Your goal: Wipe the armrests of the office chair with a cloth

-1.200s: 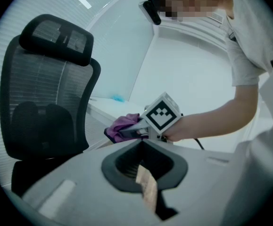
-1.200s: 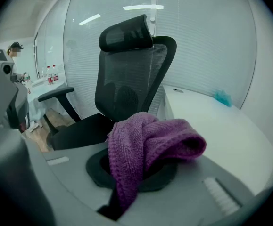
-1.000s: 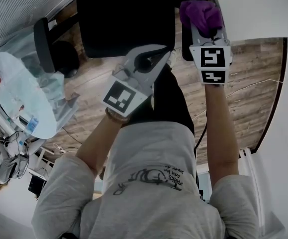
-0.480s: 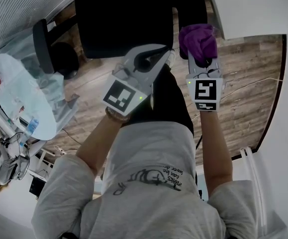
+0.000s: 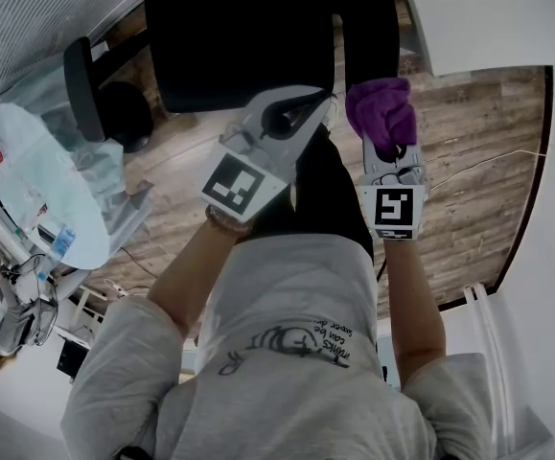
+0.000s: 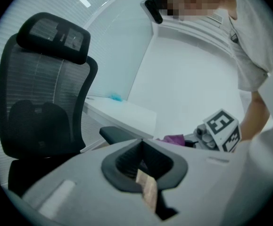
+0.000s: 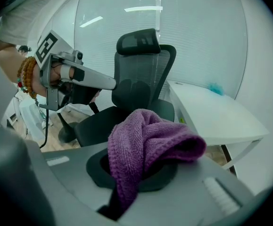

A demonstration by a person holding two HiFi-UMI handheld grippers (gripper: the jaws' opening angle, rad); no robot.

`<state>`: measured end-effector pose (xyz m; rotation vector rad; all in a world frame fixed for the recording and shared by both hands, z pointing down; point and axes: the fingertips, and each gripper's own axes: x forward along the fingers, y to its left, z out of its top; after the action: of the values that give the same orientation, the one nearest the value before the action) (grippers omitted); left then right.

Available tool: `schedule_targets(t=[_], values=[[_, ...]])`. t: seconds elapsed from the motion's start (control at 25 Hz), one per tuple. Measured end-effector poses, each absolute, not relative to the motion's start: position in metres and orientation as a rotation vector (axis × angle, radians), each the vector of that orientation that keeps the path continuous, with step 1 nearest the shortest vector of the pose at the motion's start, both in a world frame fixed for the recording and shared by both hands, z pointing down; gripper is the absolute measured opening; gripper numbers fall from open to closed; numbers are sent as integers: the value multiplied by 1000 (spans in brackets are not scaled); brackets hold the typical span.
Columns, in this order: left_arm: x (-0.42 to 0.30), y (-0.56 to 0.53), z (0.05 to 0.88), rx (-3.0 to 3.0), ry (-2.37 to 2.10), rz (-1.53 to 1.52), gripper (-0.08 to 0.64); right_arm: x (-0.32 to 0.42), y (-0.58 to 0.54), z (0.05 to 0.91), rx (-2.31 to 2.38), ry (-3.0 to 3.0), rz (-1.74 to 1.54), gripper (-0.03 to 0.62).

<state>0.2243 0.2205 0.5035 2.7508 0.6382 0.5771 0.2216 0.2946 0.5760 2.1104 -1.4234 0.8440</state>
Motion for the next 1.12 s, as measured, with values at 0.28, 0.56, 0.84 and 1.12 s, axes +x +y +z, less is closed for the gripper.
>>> schedule_targets(t=[0.28, 0.56, 0.84, 1.12], values=[[224, 218, 505, 2744, 624, 574, 0, 237, 285, 577, 2084, -1446, 861, 34], [218, 213, 510, 2731, 613, 581, 0, 266, 257, 583, 2075, -1452, 936, 34], [215, 211, 508, 2734, 610, 570, 0, 298, 229, 585, 2053, -1466, 969, 34], [214, 210, 506, 2741, 607, 570, 0, 339, 200, 588, 2041, -1443, 942, 34]])
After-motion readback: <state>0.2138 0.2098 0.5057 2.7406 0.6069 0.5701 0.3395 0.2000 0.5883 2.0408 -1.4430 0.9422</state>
